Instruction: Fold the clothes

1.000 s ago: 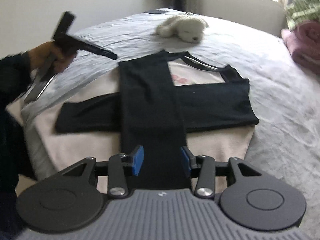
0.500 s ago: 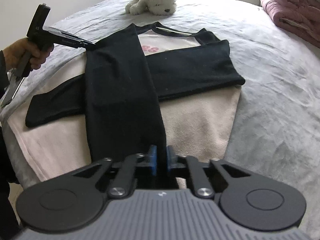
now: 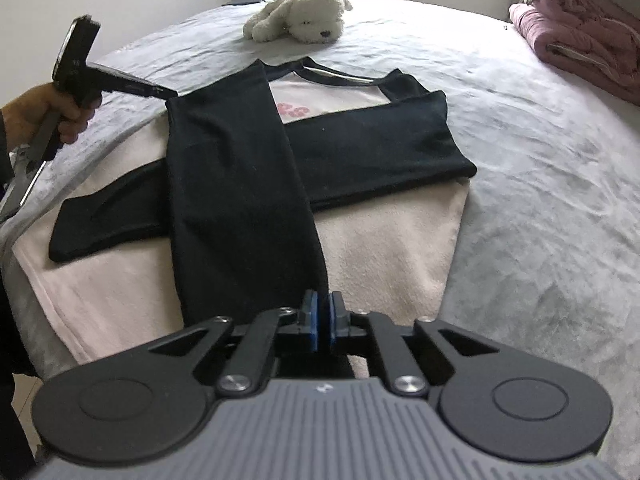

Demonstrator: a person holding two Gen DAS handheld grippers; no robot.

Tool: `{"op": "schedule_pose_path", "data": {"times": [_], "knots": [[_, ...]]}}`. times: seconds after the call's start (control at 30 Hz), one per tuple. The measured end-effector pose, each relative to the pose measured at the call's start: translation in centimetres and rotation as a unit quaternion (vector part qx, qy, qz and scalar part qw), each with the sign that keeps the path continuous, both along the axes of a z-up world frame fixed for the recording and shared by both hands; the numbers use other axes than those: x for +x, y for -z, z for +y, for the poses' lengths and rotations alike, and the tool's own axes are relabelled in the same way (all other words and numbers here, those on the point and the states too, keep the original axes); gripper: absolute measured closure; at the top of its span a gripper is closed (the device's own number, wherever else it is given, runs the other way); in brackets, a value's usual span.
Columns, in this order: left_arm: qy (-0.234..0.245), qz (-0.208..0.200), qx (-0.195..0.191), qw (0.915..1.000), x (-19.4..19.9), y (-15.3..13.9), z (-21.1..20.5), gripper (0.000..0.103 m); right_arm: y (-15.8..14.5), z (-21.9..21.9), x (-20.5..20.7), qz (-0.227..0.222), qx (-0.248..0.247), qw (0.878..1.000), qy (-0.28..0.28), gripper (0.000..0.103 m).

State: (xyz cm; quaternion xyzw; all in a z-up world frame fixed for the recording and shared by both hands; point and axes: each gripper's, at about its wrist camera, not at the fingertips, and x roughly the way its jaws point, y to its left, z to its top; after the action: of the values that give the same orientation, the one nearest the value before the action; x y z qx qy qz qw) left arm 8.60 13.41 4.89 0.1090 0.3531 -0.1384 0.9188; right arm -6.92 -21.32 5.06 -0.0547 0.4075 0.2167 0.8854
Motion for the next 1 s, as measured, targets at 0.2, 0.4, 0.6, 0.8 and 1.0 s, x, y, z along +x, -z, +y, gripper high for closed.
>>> {"op": "schedule_pose_path", "data": {"times": [0.2, 0.4, 0.6, 0.8, 1.0], "knots": [[0.01, -0.036, 0.008, 0.9993, -1.5, -2.0, -1.2, 0.101, -0.9, -0.1, -0.5, -0.031, 0.017, 0.999, -0.001, 0.092], [0.076, -0.04, 0.009, 0.9962, -4.5, -2.6, -5.6, 0.101, -0.4, 2.2, -0.9, -0.036, 0.019, 0.998, -0.044, 0.089], [0.117, -0.008, 0.012, 0.993, -6.9, -1.4, -8.7, 0.1, 0.2, 5.0, -1.8, -0.041, 0.014, 0.994, -0.102, 0.089], [0.123, 0.026, 0.048, 0.9909, -8.2, 0.7, -10.0, 0.099, 1.3, 6.1, -2.0, -0.023, -0.019, 0.992, -0.12, 0.088], [0.119, 0.028, 0.043, 0.9916, -8.8, 0.3, -9.5, 0.098, 0.6, 6.3, -2.7, -0.049, -0.005, 0.99, -0.13, 0.086]]}}
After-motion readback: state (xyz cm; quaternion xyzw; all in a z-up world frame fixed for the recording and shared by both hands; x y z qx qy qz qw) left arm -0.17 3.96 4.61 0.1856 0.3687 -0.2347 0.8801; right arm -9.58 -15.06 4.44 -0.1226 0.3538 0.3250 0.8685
